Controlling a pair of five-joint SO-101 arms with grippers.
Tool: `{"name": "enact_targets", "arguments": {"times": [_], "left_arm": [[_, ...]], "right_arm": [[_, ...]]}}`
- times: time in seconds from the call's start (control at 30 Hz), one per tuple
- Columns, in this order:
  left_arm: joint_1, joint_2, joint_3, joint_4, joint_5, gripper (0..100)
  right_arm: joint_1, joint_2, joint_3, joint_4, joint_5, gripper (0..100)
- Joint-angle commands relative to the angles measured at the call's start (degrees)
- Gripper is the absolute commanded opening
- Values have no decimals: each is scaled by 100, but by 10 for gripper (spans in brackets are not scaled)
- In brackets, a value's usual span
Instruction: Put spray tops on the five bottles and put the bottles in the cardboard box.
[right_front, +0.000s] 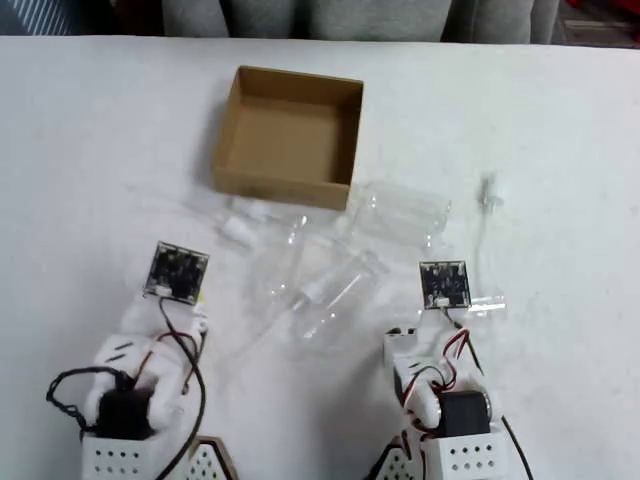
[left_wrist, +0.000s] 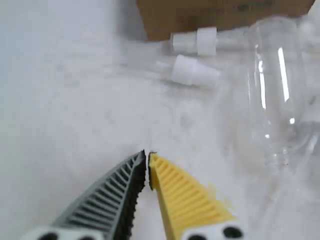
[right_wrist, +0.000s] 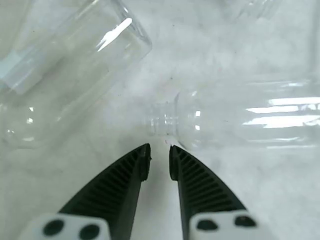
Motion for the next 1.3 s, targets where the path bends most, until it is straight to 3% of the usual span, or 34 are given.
{"name": "enact_targets", "arguments": {"times": [0.0, 0.2, 0.5, 0.77, 1.07, 1.27], "left_arm": [[-31, 4, -1064, -62, -62, 24], [207, 664, -2022, 176, -281, 24], [347, 4479, -3657, -62, 756, 24], [198, 6519, -3807, -404, 2927, 24], [-505, 7618, -3851, -1108, 3235, 29], [-488, 7697, -3851, -1160, 3235, 226]], "right_arm": [[251, -22, 53, 31, -53, 43], [321, -22, 53, 31, -44, 43], [356, -22, 53, 31, -44, 43], [356, -22, 53, 31, -44, 42], [356, -22, 53, 31, -44, 42], [356, -22, 53, 31, -44, 42]]}}
